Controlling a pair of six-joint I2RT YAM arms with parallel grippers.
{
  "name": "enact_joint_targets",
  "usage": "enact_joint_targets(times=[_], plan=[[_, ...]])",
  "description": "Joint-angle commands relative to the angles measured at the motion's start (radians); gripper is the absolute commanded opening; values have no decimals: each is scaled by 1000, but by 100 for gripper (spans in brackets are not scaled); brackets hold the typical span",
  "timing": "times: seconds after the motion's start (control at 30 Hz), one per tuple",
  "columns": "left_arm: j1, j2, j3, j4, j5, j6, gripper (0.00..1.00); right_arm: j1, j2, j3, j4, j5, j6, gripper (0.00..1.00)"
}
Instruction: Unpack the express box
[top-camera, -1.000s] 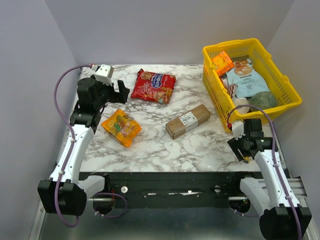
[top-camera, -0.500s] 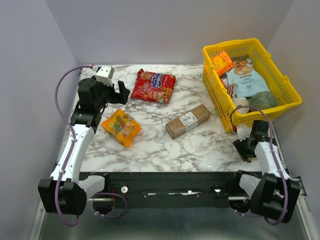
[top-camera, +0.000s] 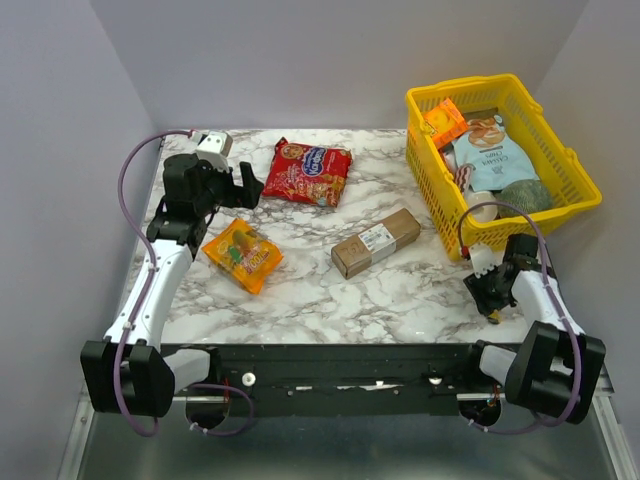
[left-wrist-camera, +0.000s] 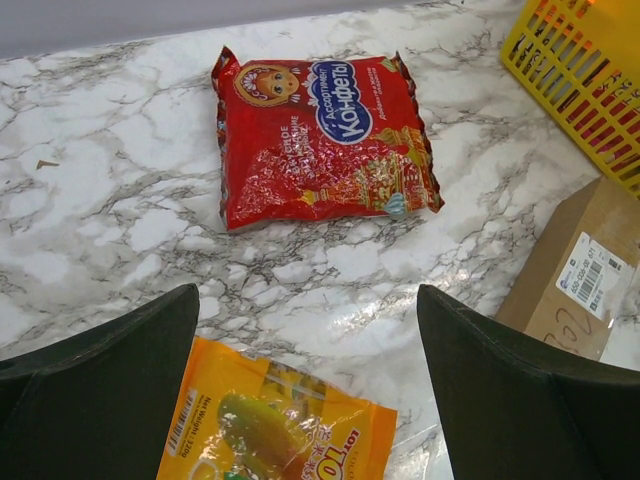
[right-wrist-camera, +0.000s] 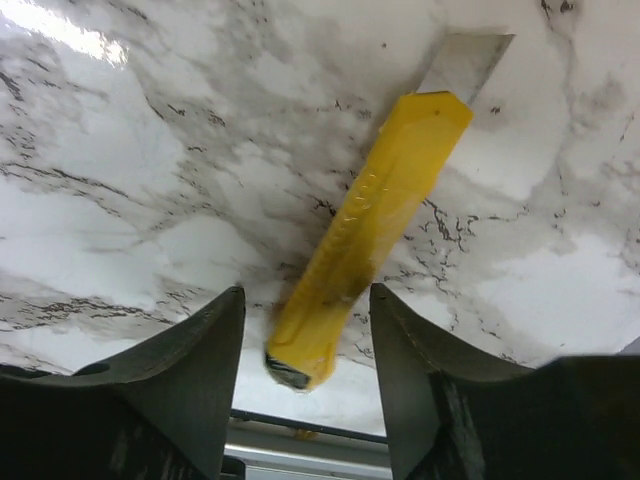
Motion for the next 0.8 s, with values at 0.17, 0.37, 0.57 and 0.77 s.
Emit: enact_joint_targets(times=[0.17,0.37,0.57,0.77], plan=[[6,27,17,-5,45,-39,98,-4,-67,-43,80,-124,-68,34],[7,24,-17,35,78,-61,98,17,-280,-127,-80,-175,-372,28],[7,2,-35,15,87,-38,98,77,-328,-138,-159,-240,-611,26],[-22,-41,-49,-40,189,123,99,294,-322,-43,-201,-316,-604,23]])
